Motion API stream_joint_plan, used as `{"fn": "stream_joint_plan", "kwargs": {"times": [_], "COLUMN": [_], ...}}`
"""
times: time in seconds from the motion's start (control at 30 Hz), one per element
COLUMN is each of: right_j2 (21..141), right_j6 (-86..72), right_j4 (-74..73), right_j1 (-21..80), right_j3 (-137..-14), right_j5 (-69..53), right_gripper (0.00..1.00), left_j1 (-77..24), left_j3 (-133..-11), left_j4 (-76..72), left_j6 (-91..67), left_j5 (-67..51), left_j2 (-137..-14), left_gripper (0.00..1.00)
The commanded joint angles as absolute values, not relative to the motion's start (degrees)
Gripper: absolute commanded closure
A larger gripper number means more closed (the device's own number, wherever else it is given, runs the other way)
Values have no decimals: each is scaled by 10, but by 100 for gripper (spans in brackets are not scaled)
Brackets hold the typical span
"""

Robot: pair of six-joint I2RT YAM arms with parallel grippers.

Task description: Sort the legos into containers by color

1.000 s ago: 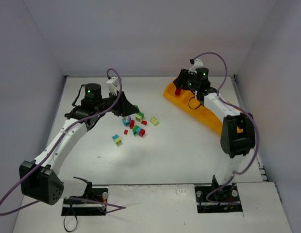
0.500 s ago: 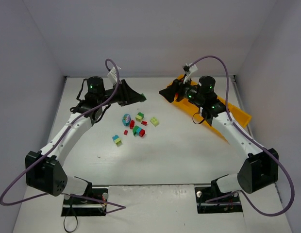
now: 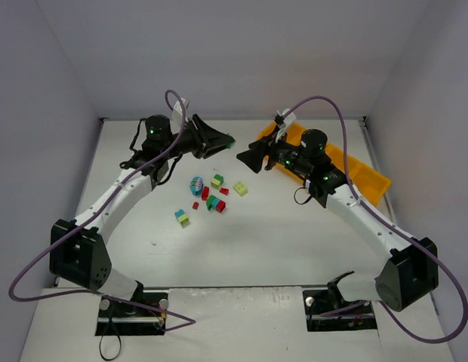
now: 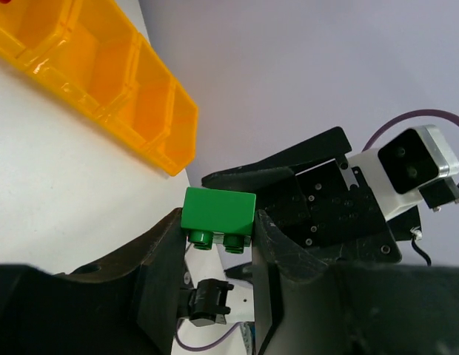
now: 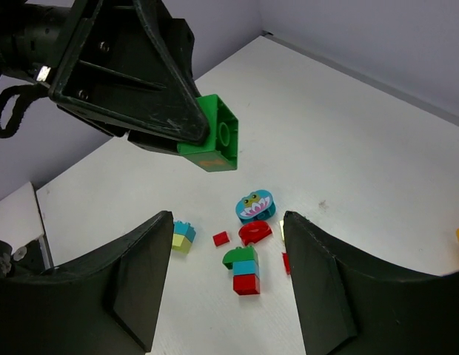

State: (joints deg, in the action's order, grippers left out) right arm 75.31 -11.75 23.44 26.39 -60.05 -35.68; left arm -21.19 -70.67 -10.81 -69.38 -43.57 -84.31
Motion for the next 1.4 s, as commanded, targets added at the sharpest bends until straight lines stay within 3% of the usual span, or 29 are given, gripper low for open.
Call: {"fn": "stream_joint_plan", "kwargs": {"times": [0.0, 1.17, 1.37], "right_j2": [729, 779, 782], "right_j6": [-103, -65, -67], "right_j4": [303, 321, 334], "right_j1": [279, 303, 304], "right_j3": [-620, -675, -673], "right_j5": [-338, -284, -283], "right_gripper": [43, 45, 55], "left_j1": [-224, -250, -255], "left_j3": [-758, -775, -774], "left_j4": [-145, -193, -192], "left_j6": [-723, -807, -809], "left_j5": [-425, -446, -453], "left_j2": [-837, -865, -867], "left_gripper": [100, 100, 100]}}
